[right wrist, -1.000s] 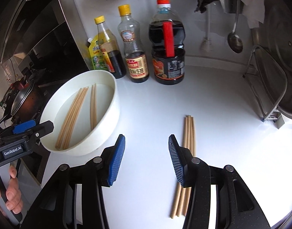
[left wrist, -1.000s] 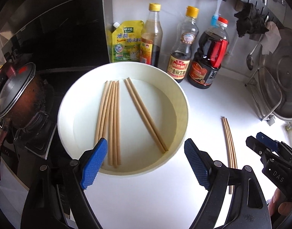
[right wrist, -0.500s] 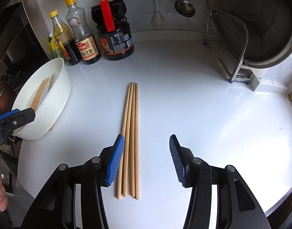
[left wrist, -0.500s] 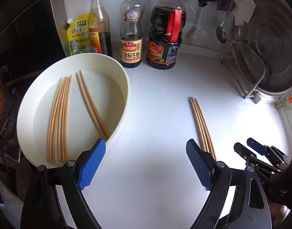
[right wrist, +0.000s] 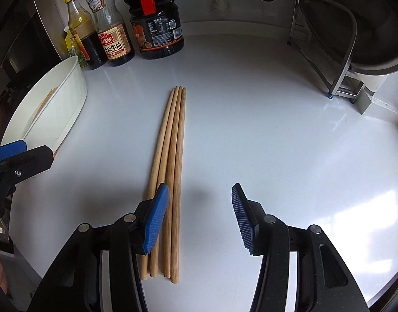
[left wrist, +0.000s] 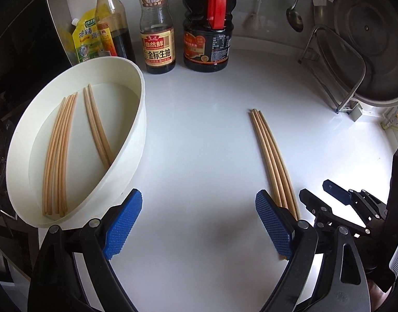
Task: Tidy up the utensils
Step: 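Move the open right tool back toward the chopstick row, then push one wooden chopstick apart from the row with the right tool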
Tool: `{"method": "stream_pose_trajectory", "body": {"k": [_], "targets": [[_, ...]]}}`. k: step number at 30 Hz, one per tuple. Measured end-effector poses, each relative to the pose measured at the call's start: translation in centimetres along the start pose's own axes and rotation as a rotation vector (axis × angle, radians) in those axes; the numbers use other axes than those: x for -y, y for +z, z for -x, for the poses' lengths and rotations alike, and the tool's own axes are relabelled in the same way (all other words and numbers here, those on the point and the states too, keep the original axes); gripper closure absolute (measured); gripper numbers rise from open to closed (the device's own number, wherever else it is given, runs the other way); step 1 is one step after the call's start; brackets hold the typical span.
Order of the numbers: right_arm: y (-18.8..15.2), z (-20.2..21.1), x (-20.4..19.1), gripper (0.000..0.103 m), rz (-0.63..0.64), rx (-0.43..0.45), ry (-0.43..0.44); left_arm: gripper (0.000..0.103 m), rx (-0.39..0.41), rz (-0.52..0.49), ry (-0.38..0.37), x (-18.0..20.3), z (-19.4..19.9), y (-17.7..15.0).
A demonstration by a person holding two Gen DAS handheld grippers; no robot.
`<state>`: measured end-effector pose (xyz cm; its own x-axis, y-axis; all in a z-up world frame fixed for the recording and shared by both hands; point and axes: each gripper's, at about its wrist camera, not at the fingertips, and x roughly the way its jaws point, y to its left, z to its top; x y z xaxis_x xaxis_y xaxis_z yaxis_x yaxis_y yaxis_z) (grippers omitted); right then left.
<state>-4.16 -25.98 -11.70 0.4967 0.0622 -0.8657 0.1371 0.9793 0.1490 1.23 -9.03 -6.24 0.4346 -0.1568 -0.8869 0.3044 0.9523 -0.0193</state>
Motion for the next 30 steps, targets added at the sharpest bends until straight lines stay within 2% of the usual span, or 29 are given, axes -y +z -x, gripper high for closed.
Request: {"method": "stream_pose_trajectory", "body": {"k": [14,25,30], "targets": [[-0.5,-1.4,0.1,0.054,0.031,-0.016,-0.008,0.016,-0.027,0.008,0.016,0.5,-1.3,-0.7],[-0.1,-2.0,-0.1,0.054,0.100,-0.013,-0.035,0.016,-0.040,0.002,0.006,1.3,-2.4,-0.4],[-0.1,-2.0,0.7,0.054,0.094,-0.010,-0.037,0.016,-0.042,0.003,-0.004,1.9,-3.0,-0.4]]}}
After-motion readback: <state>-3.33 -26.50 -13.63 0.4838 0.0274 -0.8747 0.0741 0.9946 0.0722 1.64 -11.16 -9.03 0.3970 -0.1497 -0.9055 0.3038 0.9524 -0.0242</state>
